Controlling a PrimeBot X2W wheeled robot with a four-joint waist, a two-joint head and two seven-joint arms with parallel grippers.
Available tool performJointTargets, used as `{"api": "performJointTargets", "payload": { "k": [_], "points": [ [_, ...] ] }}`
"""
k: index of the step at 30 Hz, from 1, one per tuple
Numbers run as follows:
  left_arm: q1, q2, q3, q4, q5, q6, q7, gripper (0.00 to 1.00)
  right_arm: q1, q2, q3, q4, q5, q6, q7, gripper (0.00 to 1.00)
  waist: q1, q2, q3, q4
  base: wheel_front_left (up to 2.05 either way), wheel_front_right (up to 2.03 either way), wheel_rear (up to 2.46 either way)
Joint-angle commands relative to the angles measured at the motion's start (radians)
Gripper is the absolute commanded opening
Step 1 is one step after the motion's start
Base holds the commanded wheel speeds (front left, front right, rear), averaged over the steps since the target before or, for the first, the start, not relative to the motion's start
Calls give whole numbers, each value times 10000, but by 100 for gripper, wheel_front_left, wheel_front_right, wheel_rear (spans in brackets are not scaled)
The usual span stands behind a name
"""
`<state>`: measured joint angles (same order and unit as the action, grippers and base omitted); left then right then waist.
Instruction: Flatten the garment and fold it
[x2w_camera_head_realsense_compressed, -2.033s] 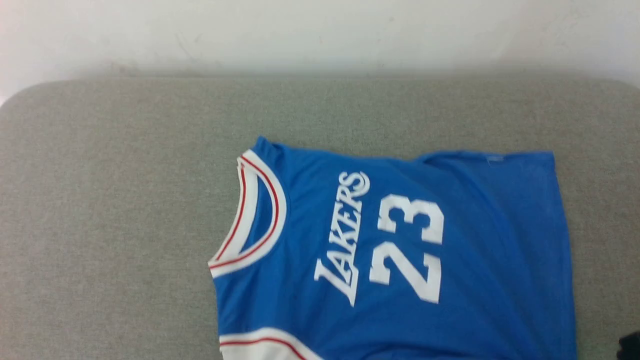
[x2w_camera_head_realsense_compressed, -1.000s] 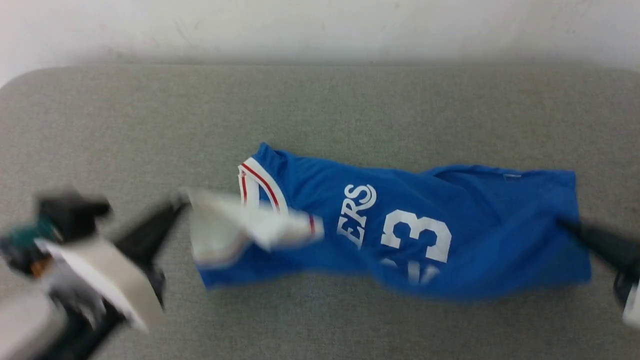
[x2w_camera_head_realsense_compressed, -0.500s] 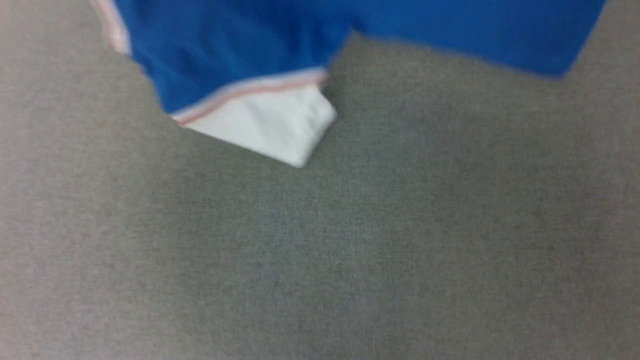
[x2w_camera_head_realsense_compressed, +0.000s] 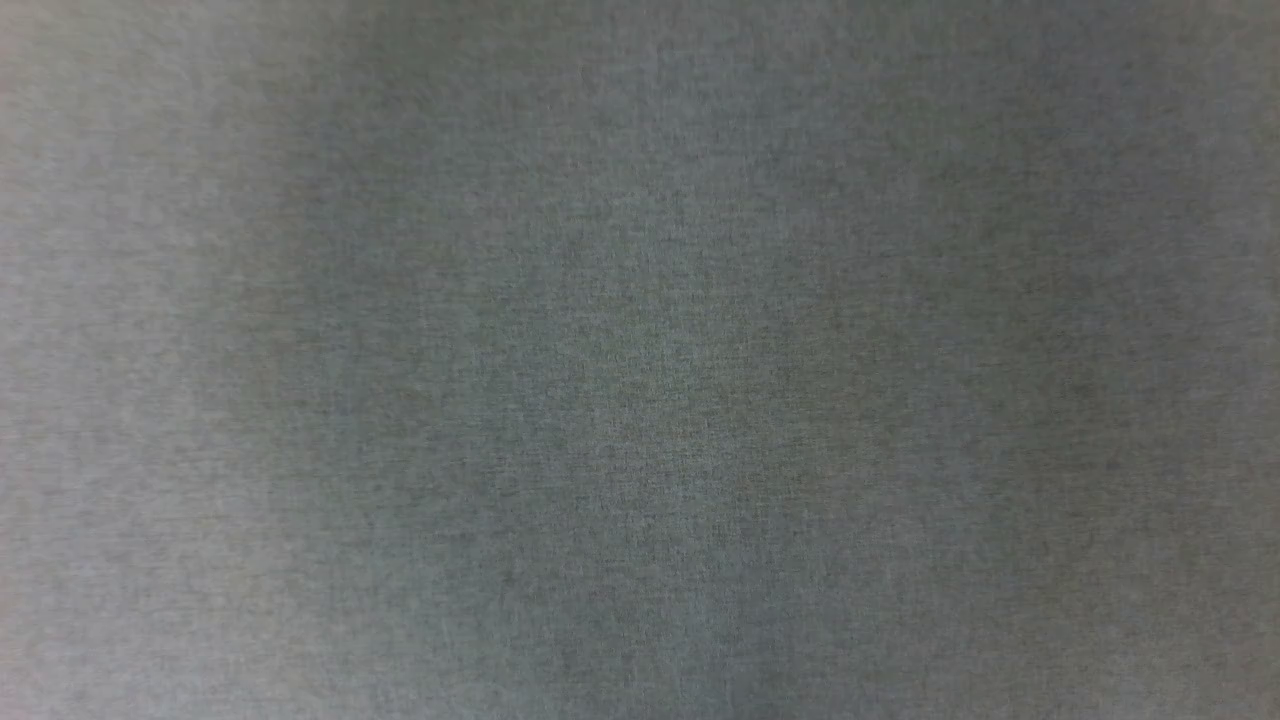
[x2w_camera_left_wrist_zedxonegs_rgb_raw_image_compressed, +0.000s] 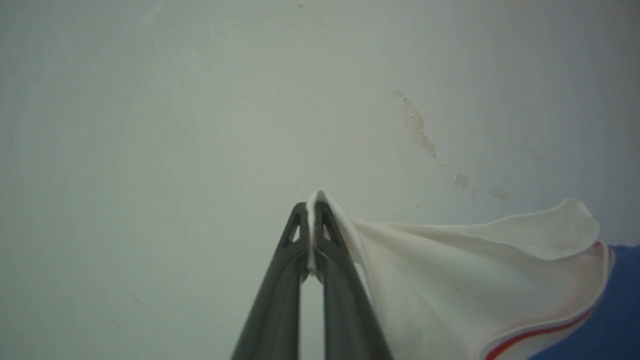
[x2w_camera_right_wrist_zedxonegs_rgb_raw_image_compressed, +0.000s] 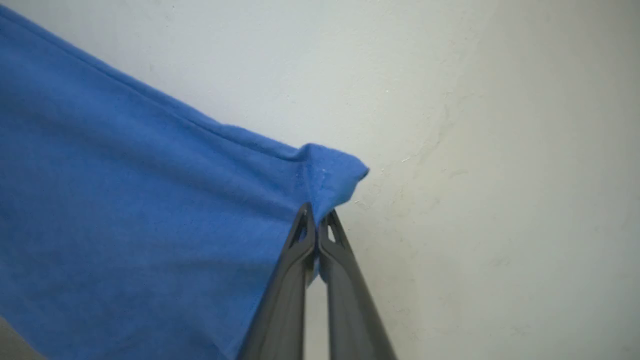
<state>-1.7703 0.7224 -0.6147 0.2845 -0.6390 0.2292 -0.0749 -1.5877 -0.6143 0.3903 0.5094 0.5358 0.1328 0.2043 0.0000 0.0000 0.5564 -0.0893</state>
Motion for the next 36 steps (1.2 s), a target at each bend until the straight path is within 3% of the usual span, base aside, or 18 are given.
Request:
{"api": "performJointTargets", "payload": {
  "k": [1, 9, 14, 18, 22, 26, 31, 36],
  "points": [
    [54, 12, -34, 98, 64, -86, -93, 0, -31, -72, 76, 141, 21, -21, -140, 0, 0, 0, 728, 180, 0, 0, 0],
    [1399, 53, -209, 202, -536, -836, -847, 0, 346, -838, 1101, 208, 867, -21, -1077, 0, 0, 0, 1785, 405, 0, 0, 0],
    [2557, 346, -401, -632, -1089, -1387, -880, 0, 1092, -1793, 1975, -1120, 1879, -21, -1565, 0, 0, 0, 1793, 541, 0, 0, 0],
    [3860, 766, -465, -2202, -1710, -1434, -756, 0, 2275, -2829, 2229, -2693, 2789, -21, -1808, 0, 0, 0, 1588, 615, 0, 0, 0],
    [5699, 1256, -574, -4146, -2316, -920, -748, 0, 4123, -3698, 1957, -3994, 3621, -21, -2034, 0, 0, 0, 1179, 650, 0, 0, 0],
    [7679, 1716, -695, -5706, -2697, -30, -1057, 0, 6259, -4038, 1391, -4671, 4122, -21, -2369, 0, 0, 0, 645, 603, 0, 0, 0],
    [9979, 2048, -926, -6590, -2991, 840, -1523, 0, 8649, -3703, 692, -4928, 4162, -21, -2674, 0, 0, 0, -57, 557, 0, 0, 0],
    [11885, 2119, -1669, -6727, -3035, 1030, -1691, 0, 10719, -2900, 89, -5065, 3960, -21, -2705, 0, 0, 0, -831, 544, 0, 0, 0]
  ]
}}
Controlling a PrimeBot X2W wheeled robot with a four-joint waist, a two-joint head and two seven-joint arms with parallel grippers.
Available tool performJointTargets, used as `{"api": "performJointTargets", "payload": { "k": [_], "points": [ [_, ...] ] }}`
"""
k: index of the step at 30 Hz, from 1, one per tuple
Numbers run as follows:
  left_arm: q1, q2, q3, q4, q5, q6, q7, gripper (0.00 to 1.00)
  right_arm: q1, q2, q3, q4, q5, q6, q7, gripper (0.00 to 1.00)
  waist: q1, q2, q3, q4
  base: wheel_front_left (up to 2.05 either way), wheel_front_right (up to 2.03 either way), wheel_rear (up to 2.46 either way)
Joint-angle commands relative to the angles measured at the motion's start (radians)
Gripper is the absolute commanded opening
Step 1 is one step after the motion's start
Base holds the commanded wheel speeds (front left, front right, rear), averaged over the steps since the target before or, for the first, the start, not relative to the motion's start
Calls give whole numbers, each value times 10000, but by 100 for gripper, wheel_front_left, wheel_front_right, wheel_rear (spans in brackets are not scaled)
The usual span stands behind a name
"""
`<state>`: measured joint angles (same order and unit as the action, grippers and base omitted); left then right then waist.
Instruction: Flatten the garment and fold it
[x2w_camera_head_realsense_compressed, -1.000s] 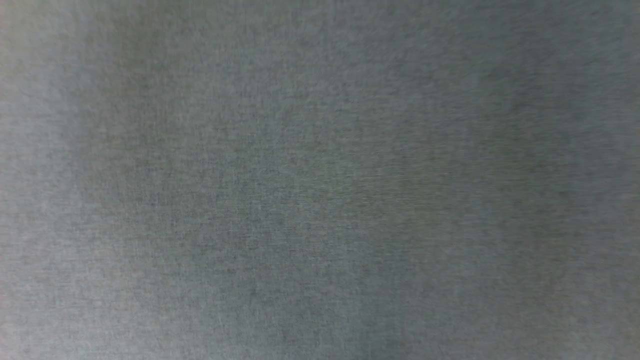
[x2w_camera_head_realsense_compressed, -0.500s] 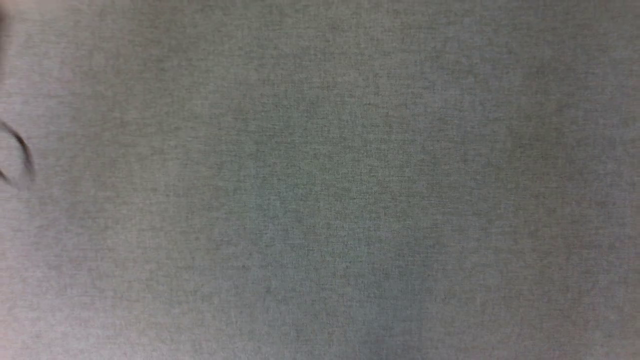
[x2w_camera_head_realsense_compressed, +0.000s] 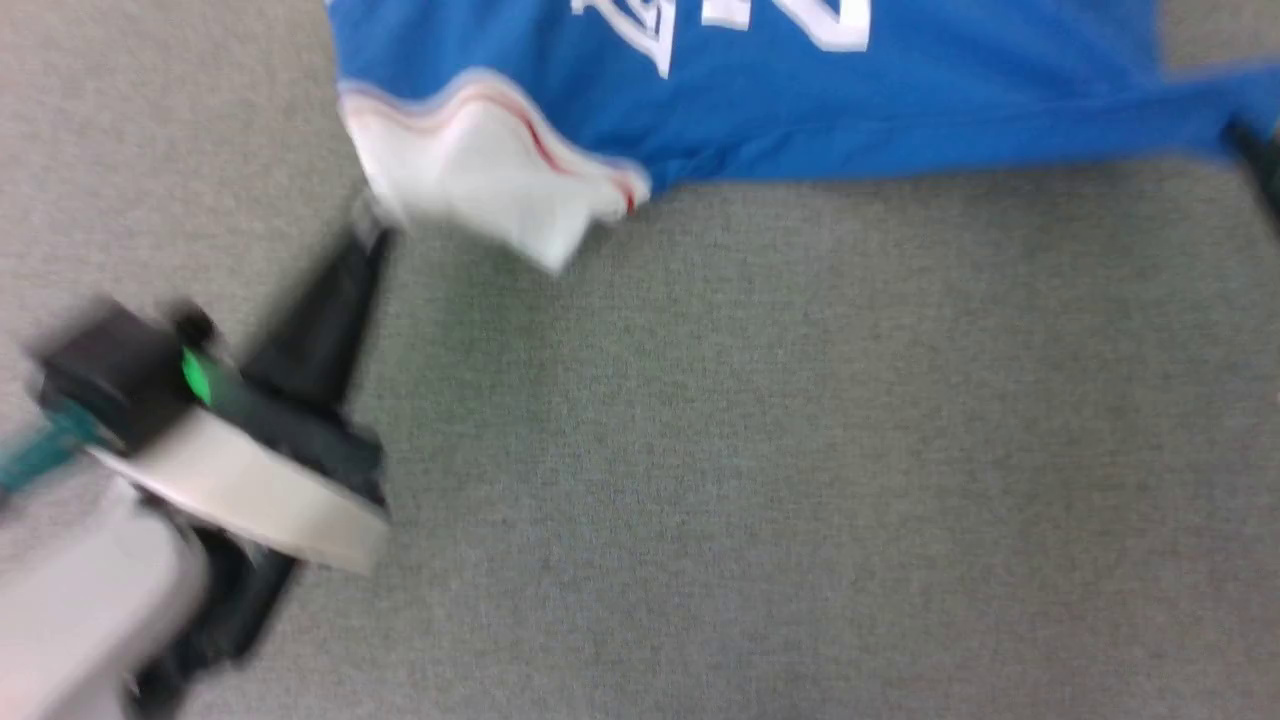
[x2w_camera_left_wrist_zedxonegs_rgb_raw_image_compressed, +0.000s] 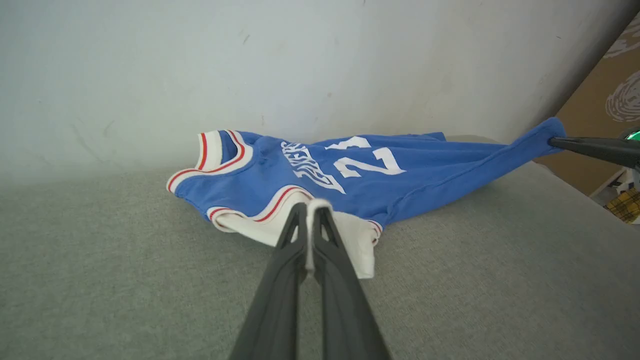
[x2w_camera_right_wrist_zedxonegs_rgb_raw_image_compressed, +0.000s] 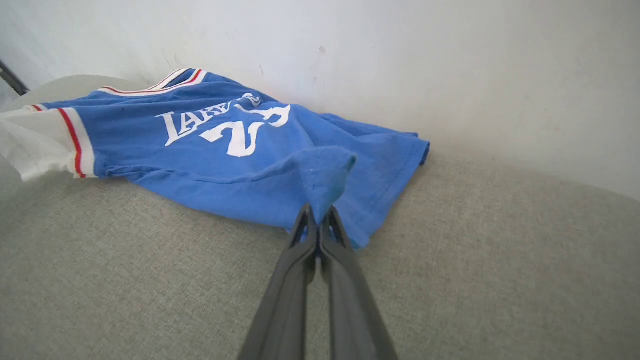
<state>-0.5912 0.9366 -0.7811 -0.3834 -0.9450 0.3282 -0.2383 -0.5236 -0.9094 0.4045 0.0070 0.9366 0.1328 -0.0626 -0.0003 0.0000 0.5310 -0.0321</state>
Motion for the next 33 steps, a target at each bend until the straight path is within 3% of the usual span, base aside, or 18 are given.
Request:
{"api": "performJointTargets", "payload": {
  "k": [1, 9, 16, 26, 33],
  "points": [
    [417, -27, -236, 5, 60, 59, -56, 0, 490, 232, -170, -50, -74, -21, -24, 0, 3, 0, -773, -22, 0, 0, 0],
    [2585, -221, -1569, 563, -462, 335, 273, 0, 3577, 1146, -1122, -19, -328, -21, 736, 0, 3, 0, -2207, 11, 0, 0, 0],
    [4039, -287, -2561, 1124, -1612, 231, 1321, 0, 5778, 1630, -1732, 106, -873, -21, 2113, 0, 3, 0, -3139, 3, 0, 0, 0],
    [5526, -164, -3072, 1467, -3333, -75, 2137, 0, 8116, 2243, -1886, 313, -1651, -21, 3764, 0, 3, 0, -3987, 133, 0, 0, 0],
    [5986, 163, -3061, 1161, -3792, -52, 2175, 0, 8989, 2507, -2083, 162, -1772, -21, 4401, 0, 3, 0, -4276, 173, 0, 0, 0]
  ]
}}
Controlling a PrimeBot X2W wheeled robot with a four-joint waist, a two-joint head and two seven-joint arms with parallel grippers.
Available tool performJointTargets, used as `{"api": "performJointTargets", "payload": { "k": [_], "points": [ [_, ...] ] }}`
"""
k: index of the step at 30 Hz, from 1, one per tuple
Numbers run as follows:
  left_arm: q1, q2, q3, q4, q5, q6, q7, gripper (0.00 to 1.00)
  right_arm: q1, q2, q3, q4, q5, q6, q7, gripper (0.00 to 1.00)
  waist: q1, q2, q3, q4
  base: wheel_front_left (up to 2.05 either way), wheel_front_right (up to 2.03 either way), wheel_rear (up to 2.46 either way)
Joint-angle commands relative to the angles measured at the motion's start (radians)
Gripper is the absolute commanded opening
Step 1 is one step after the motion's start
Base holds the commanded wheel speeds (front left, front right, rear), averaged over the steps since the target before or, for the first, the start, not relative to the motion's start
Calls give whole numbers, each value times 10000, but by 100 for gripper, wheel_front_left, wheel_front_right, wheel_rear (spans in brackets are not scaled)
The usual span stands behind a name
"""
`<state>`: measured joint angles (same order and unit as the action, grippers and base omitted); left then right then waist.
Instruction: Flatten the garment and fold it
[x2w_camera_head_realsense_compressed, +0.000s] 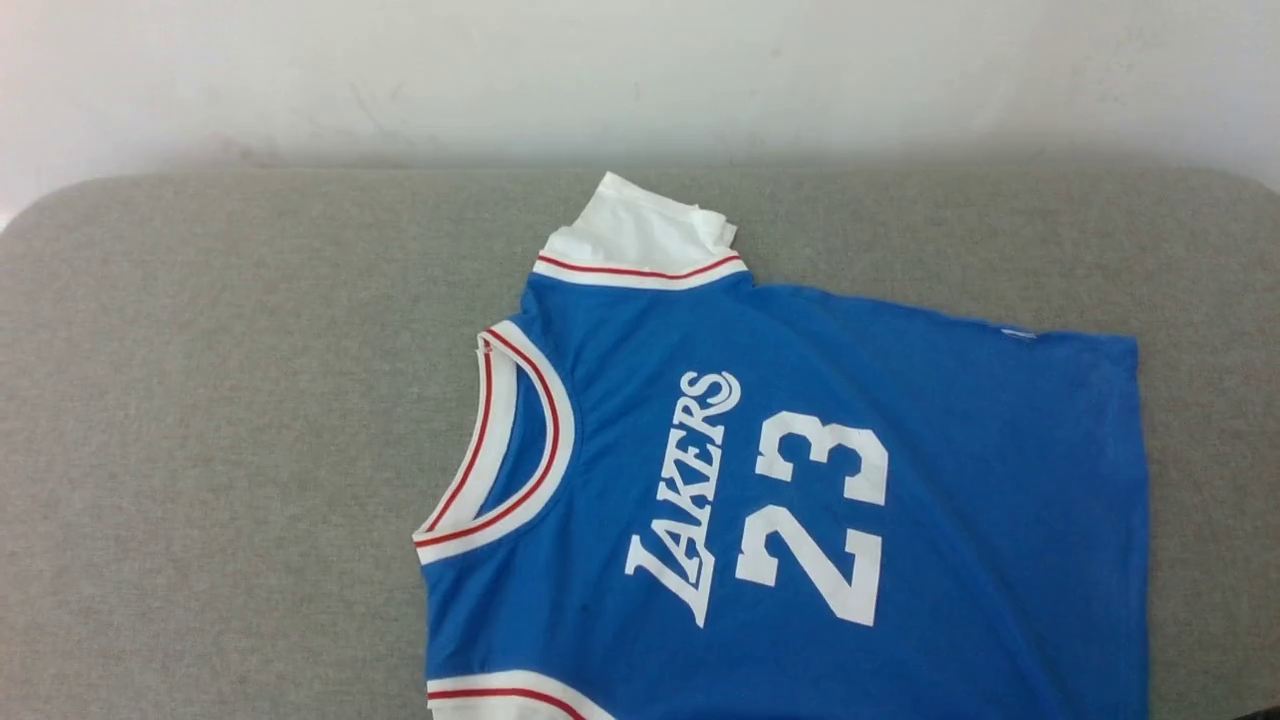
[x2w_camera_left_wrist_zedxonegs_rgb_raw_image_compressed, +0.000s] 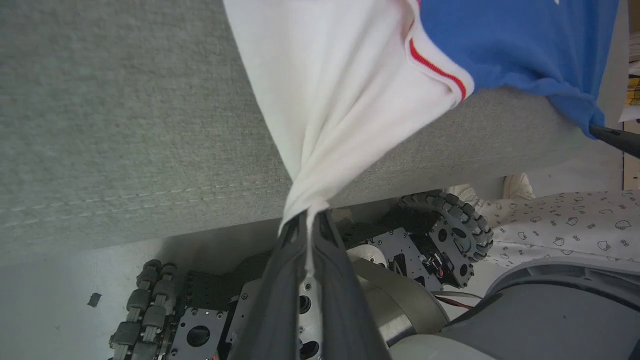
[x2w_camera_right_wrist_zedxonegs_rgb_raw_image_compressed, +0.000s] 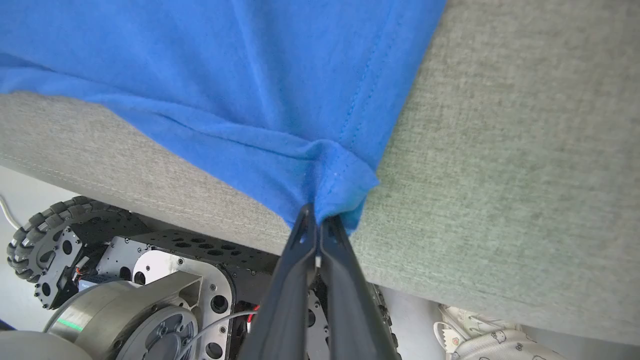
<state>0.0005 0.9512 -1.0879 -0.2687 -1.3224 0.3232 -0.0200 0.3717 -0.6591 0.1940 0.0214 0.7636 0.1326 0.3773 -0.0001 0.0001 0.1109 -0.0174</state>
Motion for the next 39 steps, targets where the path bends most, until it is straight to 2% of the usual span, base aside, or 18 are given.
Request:
{"api": "performJointTargets", "payload": {
  "k": [1, 5, 11, 19, 25, 32, 39],
  "points": [
    [120, 70, 32, -28, -43, 23, -59, 0, 113, 59, -51, -28, -71, -19, 35, 0, 1, -1, -124, 22, 0, 0, 0],
    [30, 358, 244, -269, 249, 200, -424, 0, 199, 209, -417, -370, -204, -19, -78, 0, 1, -1, -261, 18, 0, 0, 0],
    [-835, 705, 800, -880, 1309, 415, -1094, 0, -216, 256, -1057, -1098, -597, -19, -575, 0, 1, -1, -249, 10, 0, 0, 0],
    [-2607, 850, 1306, -1212, 2984, 578, -1121, 0, -1432, 200, -1555, -1848, -973, -19, -1076, 0, 1, -1, 557, -177, 0, 0, 0],
    [-3780, 352, 1505, -722, 3722, 550, -980, 0, -2461, 84, -1457, -1620, -1161, -19, -1147, 0, 1, -1, 1416, -289, 0, 0, 0],
    [-4843, -495, 1674, 449, 4167, 115, -1279, 0, -3436, -33, -1019, -772, -1185, -19, -1232, 0, 1, -1, 2181, -287, 0, 0, 0],
    [-5103, -1212, 1477, 1895, 4194, -337, -1467, 0, -3944, -6, -307, 84, -1034, -19, -1388, 0, 1, -1, 2524, -335, 0, 0, 0]
  ]
}}
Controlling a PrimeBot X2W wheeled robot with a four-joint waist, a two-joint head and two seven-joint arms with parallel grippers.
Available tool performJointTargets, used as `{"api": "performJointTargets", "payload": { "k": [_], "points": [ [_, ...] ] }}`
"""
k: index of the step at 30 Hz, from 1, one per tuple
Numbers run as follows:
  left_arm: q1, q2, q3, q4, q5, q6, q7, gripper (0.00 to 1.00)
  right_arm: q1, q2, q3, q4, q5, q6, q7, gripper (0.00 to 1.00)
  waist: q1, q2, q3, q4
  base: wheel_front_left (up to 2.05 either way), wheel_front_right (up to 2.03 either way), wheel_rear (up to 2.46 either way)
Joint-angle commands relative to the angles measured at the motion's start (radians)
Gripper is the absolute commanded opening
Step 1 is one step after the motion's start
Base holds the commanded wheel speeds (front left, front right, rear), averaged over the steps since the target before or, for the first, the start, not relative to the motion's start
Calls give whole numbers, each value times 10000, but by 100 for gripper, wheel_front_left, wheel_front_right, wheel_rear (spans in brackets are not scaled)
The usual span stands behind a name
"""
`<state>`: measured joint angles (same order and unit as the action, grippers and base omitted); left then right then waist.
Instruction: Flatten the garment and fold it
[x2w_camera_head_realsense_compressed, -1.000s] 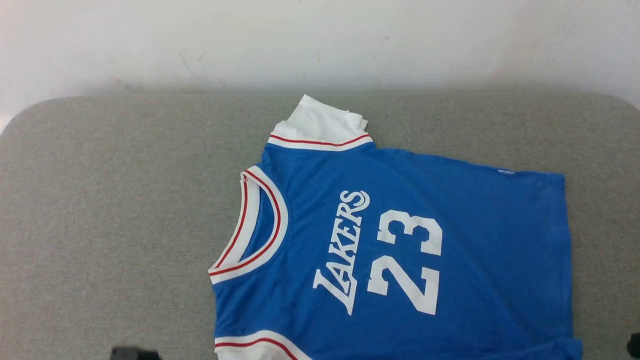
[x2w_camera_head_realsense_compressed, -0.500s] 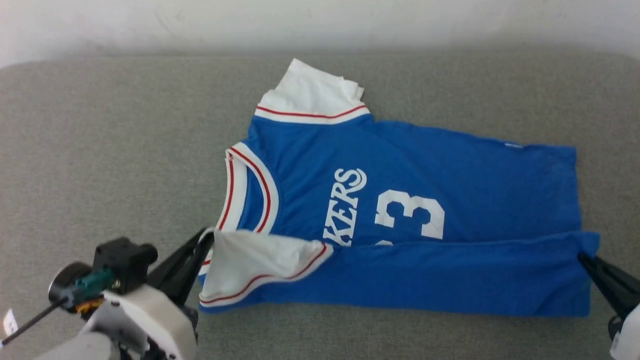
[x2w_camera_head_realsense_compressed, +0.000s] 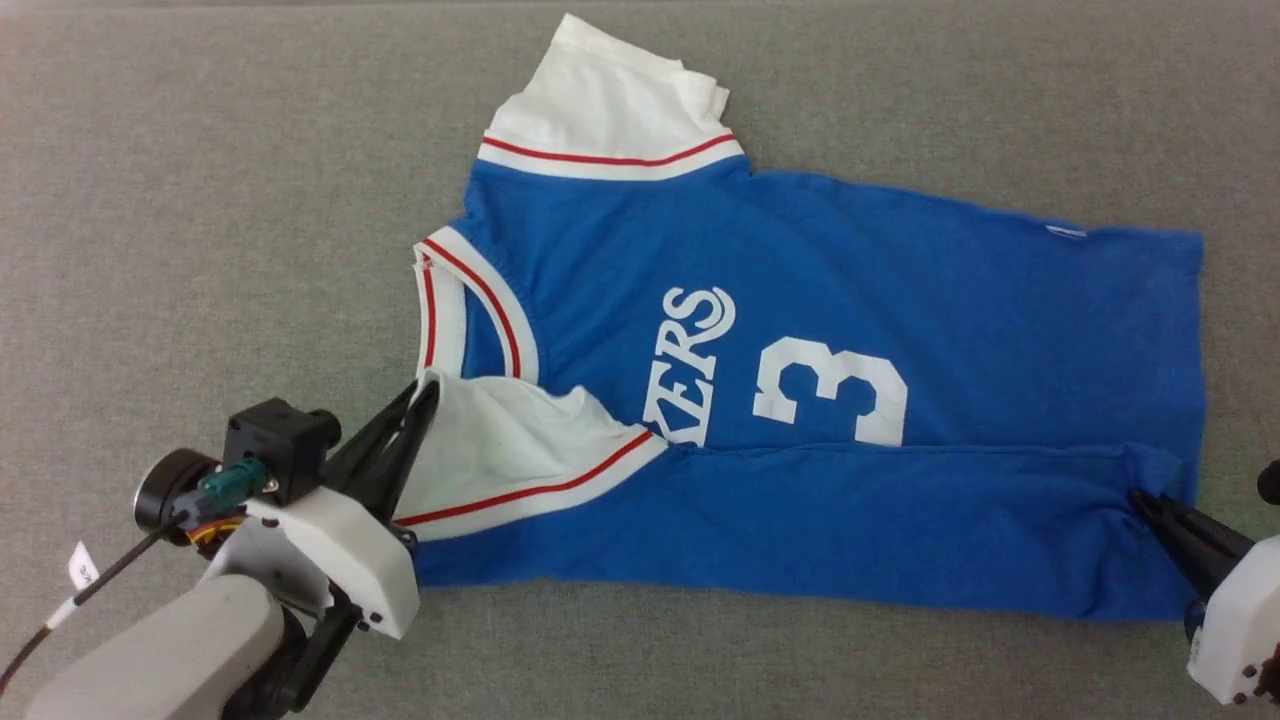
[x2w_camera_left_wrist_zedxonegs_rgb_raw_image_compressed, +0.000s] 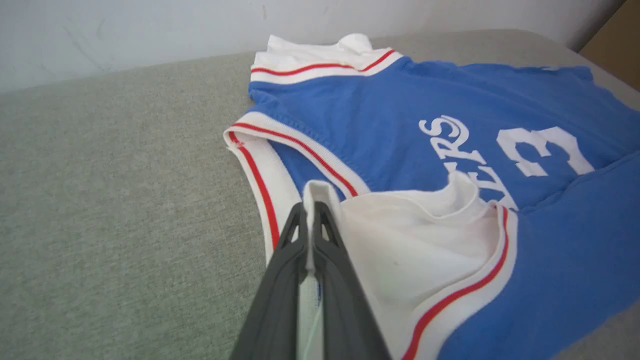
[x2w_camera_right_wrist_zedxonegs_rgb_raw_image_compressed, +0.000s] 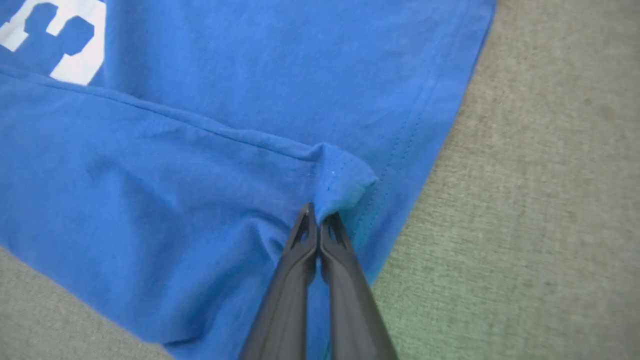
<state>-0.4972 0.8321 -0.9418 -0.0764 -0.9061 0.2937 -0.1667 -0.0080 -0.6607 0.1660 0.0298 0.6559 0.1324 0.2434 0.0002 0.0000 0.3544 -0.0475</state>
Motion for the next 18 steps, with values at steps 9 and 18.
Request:
{"api": "performJointTargets", "payload": {
  "k": [9, 18],
  "points": [
    [-347, -724, -383, 1629, -4, -246, 444, 11, -534, -139, 436, 523, 328, -17, -290, 0, -2, 0, 295, -118, 0, 0, 0],
    [-117, -972, 100, 1736, -346, -119, -319, 100, -569, -14, 269, 531, 445, -17, -485, 100, -2, 0, -216, -106, 0, 0, 0]
  ]
}}
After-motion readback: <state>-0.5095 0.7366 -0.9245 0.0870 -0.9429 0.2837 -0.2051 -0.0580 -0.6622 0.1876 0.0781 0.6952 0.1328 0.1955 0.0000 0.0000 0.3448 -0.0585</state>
